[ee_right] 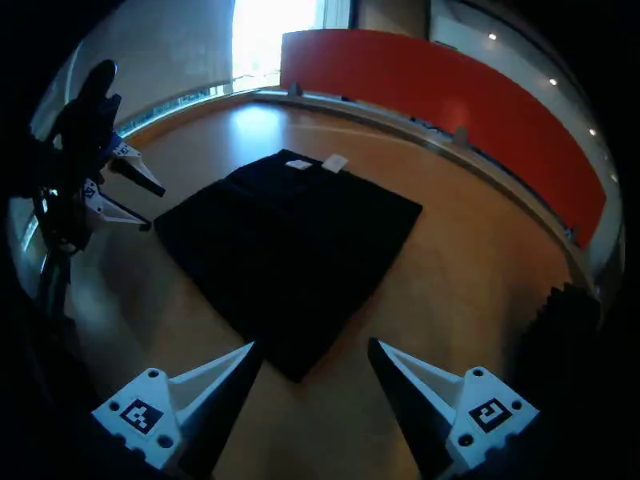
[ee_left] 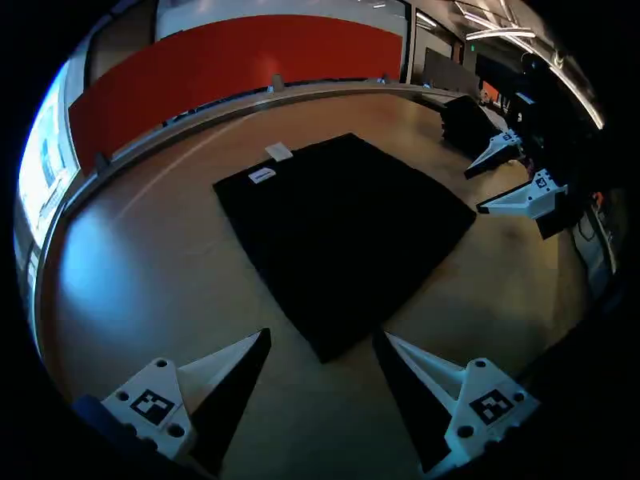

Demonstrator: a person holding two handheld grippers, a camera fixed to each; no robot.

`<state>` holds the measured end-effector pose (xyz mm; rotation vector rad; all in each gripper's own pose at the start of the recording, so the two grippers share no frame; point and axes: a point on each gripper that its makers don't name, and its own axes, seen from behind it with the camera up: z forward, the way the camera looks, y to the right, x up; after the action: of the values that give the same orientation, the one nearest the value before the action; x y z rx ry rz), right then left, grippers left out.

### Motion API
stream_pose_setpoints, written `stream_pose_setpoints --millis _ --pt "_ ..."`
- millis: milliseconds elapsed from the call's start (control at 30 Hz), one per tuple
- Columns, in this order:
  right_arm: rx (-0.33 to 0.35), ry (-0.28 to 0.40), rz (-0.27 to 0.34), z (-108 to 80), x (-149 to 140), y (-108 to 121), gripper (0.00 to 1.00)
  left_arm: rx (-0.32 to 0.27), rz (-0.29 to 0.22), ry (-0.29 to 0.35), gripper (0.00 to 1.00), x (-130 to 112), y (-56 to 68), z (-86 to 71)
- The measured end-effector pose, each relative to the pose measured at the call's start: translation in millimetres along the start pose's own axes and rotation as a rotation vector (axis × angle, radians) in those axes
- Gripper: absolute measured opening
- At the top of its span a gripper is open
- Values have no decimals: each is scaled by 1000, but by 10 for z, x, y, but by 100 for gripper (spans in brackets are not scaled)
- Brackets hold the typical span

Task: Fold towel

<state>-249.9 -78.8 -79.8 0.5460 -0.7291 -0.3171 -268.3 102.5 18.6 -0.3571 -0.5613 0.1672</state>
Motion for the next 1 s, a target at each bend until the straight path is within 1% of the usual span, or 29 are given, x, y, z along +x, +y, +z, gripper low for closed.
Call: stream_pose_setpoints --millis 200,333,400,600,733,800,933,1000 --pt "20 -29 11 56 -147 -65 97 -10 15 -32 94 -78 52 68" --pt "30 -33 18 94 -187 -89 93 -2 21 -46 94 -122 55 95" --pt "28 -30 15 111 -194 -84 89 2 20 -53 94 -143 56 104" --pt "44 -37 3 148 -229 -133 73 9 6 -58 94 -163 70 124" --pt "55 -33 8 157 -236 -176 62 16 5 -56 93 -166 69 122" --pt "61 -30 12 160 -237 -202 55 19 0 -54 90 -167 67 121" --pt "57 -22 21 158 -232 -214 45 24 -6 -56 83 -174 73 118" --pt "53 -19 27 155 -230 -212 37 25 -6 -56 81 -176 76 118"
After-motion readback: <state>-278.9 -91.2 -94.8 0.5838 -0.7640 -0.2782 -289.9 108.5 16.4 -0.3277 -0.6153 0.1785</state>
